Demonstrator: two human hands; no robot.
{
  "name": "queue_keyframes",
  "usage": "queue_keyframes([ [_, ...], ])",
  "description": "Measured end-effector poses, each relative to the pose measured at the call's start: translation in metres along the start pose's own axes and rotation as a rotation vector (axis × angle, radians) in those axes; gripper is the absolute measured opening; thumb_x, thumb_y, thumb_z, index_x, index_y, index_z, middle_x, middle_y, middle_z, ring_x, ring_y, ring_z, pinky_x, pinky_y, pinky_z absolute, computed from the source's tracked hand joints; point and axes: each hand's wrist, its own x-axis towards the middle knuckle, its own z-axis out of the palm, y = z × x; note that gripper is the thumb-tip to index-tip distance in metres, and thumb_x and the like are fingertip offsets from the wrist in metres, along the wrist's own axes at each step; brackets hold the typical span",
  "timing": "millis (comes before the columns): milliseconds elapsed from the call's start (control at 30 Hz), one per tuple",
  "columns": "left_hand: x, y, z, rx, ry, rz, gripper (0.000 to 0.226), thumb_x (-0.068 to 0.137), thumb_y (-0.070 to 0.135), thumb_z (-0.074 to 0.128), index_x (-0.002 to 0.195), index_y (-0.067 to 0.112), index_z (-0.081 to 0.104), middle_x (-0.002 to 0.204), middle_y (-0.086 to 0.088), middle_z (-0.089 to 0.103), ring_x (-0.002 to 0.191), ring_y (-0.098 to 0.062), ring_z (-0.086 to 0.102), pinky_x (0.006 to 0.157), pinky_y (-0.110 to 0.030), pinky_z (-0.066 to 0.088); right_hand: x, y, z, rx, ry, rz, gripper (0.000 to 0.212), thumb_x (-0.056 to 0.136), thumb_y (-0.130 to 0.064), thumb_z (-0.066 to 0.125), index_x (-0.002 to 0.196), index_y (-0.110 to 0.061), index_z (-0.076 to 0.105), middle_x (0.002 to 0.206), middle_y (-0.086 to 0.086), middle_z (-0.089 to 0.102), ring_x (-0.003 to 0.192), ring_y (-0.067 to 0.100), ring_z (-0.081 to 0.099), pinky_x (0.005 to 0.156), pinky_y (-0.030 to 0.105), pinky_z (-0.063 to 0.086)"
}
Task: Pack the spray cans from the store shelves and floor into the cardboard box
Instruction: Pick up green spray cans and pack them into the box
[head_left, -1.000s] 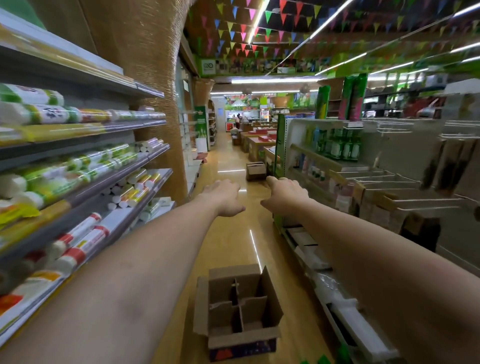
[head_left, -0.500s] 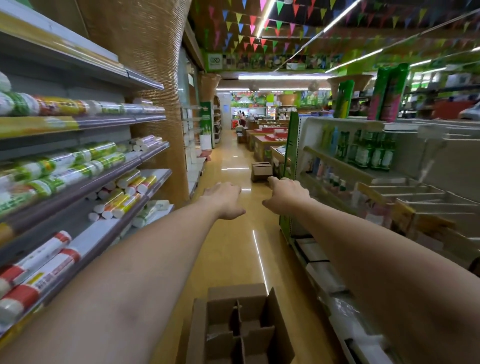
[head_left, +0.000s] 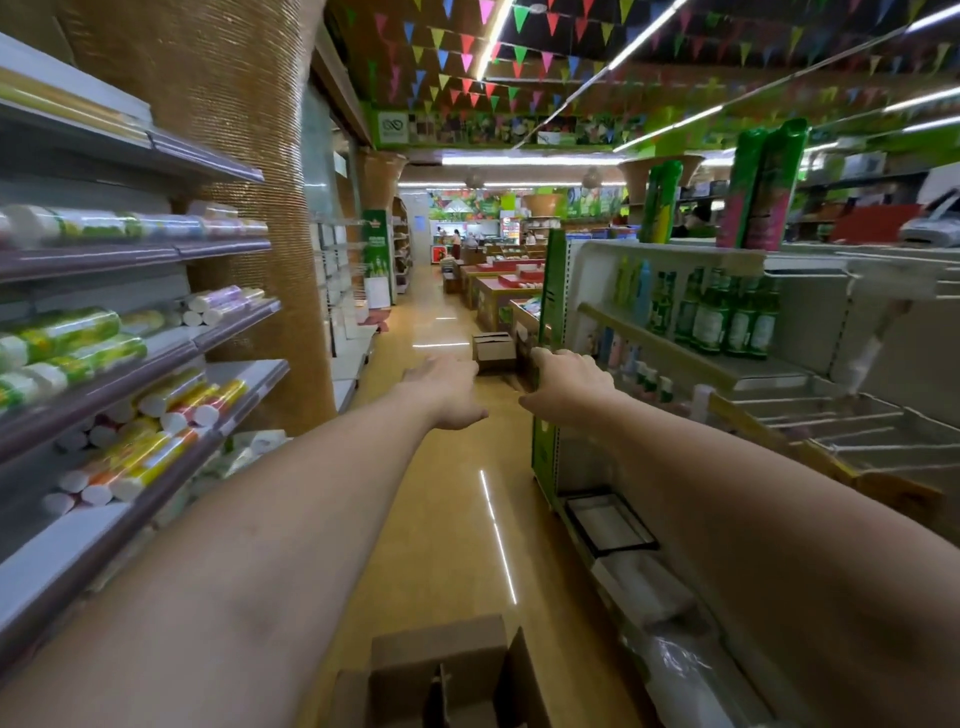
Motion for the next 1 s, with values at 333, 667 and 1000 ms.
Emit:
queue_keyframes([
  [333, 0.111, 0.073, 0.041, -0.035, -0.06, 0.278, 0.069, 0.092, 0.052, 0.064, 0.148, 0.019, 0.044, 0.149, -0.009, 0.047, 0.136, -0.033, 0.044, 0.107, -0.052, 0.045, 0.047, 0.089, 0.012, 0.005, -0.017, 0.246, 0.069, 0.085, -0.049, 0.07, 0.145, -0.028, 0.045, 0.138, 0.01, 0.054, 0.13, 0.036, 0.049, 0.105, 0.053, 0.045],
  [667, 0.203, 0.176, 0.069, -0.078, -0.081, 0.67, 0.066, 0.089, 0.056, 0.063, 0.143, 0.022, 0.047, 0.143, -0.006, 0.05, 0.129, -0.031, 0.048, 0.102, -0.051, 0.048, 0.048, 0.18, -0.001, -0.092, 0.042, 0.575, 0.056, 0.09, -0.046, 0.059, 0.139, -0.023, 0.046, 0.137, 0.015, 0.053, 0.128, 0.039, 0.047, 0.104, 0.054, 0.043],
  [1000, 0.157, 0.325, 0.071, -0.195, -0.103, 1.105, 0.063, 0.084, 0.06, 0.061, 0.134, 0.022, 0.055, 0.132, -0.007, 0.055, 0.126, -0.032, 0.052, 0.1, -0.05, 0.049, -0.069, 0.236, -0.043, -0.198, 0.137, 1.007, 0.078, 0.075, -0.068, 0.065, 0.139, -0.027, 0.048, 0.136, 0.008, 0.055, 0.13, 0.036, 0.048, 0.103, 0.048, 0.044],
])
